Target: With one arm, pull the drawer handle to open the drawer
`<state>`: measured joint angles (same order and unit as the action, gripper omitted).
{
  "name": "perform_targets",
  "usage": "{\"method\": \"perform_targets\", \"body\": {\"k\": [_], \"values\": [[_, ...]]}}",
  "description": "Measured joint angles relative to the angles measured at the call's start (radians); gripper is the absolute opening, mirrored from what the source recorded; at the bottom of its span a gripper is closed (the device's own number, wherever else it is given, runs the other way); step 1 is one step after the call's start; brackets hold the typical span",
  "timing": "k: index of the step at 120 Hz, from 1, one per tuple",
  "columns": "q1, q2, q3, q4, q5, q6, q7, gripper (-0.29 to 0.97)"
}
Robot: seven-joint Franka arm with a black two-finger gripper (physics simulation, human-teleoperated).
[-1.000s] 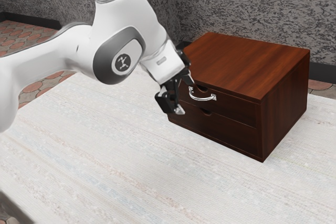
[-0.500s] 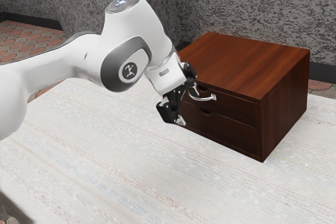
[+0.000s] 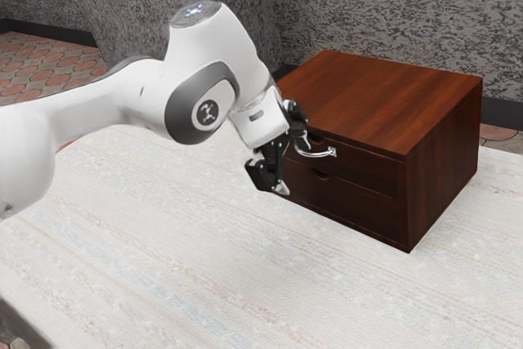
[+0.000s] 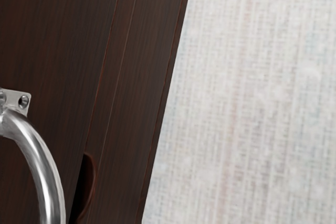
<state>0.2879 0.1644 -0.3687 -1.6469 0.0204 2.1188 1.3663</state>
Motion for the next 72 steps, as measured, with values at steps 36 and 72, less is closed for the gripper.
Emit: {"method": "perform_targets", "body": {"k": [36,72], "values": [[0.001,0.029,0.001,0.020,0.004,0.024,0.006,0.69],[0.001,0.038,0.000,0.005,0.006,0.035,0.006,0.71]]}}
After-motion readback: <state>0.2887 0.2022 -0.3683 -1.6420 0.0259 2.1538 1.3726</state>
